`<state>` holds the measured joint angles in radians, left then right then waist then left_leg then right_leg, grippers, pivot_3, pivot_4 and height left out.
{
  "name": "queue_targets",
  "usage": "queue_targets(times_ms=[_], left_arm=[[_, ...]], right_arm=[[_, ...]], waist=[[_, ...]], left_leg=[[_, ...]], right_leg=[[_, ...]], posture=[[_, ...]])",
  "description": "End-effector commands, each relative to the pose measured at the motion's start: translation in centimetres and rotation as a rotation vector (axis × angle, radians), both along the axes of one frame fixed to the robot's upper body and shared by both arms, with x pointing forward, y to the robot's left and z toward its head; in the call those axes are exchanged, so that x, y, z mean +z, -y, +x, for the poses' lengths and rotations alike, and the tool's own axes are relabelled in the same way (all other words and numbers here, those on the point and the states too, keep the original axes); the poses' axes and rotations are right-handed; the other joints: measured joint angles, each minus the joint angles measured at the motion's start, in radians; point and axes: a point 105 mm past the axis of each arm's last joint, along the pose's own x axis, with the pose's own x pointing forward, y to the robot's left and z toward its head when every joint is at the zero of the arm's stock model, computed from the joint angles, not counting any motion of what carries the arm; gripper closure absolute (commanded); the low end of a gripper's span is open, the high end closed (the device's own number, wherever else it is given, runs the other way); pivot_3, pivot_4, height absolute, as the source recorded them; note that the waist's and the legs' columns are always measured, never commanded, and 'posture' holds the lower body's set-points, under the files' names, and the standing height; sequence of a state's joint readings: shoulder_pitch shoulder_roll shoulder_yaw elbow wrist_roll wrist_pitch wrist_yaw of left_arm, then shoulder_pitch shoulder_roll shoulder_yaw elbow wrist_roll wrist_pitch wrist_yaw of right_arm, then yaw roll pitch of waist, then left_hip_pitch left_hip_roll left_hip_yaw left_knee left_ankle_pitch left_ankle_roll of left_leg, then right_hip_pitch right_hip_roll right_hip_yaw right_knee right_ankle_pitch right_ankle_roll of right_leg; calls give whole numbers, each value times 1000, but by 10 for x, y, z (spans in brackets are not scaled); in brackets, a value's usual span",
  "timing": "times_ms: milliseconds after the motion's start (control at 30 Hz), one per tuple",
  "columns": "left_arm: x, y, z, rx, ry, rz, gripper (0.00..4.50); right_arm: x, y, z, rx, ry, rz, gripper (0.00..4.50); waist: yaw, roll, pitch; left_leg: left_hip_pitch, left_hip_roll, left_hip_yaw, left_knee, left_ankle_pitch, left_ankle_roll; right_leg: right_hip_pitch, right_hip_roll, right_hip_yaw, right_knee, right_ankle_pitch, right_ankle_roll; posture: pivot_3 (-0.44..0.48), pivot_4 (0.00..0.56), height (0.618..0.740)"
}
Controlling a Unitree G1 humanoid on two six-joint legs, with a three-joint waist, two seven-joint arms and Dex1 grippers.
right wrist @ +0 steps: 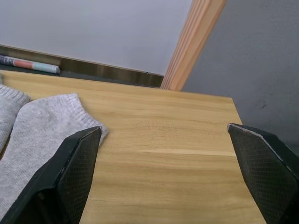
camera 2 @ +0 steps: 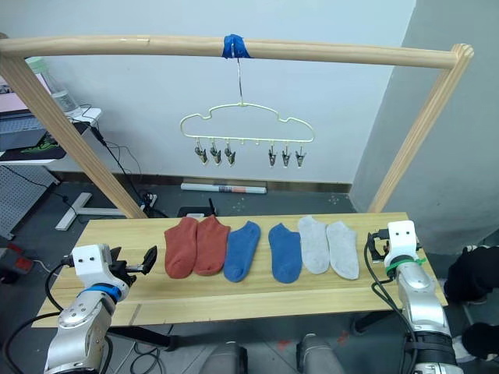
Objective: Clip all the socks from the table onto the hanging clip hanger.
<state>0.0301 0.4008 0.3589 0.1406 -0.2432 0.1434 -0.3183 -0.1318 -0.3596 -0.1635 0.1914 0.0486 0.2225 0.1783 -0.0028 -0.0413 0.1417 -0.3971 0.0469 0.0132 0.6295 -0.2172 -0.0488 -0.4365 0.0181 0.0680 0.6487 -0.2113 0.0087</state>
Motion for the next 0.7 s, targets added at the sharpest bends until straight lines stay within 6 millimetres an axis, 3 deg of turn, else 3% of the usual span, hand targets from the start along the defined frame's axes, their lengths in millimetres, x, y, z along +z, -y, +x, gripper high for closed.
queue_targets(times_ms=[33,133,200,400,700], left_arm=[[46,9,14,-74,154,16,46],[75,25,28,-151,240,-35,46],[83,30,31,-176,260,-60,46],[135,51,53,-289,371,-57,46],[158,64,89,-279,411,-28,46]], right_arm=[[37,-24,4,179,114,-53,0],[68,-71,-2,449,161,56,0],[77,-84,-6,535,165,70,0],[132,-132,-14,838,231,92,0],[178,-191,-26,1034,315,107,0]], waist=[[0,0,0],[0,0,1],[-2,0,1],[-7,0,6],[-18,1,27]], left_leg=[[0,0,0,0,0,0],[0,0,0,0,0,0],[0,0,-2,0,0,0],[2,0,-2,1,0,0],[2,0,-5,0,0,0]], right_leg=[[0,0,0,0,0,0],[0,0,0,0,0,0],[1,1,-1,1,0,0],[3,2,-1,0,0,0],[6,3,-2,-2,0,1]], posture=[[76,130,740],[63,138,740],[52,141,740],[18,169,740],[-12,210,740]])
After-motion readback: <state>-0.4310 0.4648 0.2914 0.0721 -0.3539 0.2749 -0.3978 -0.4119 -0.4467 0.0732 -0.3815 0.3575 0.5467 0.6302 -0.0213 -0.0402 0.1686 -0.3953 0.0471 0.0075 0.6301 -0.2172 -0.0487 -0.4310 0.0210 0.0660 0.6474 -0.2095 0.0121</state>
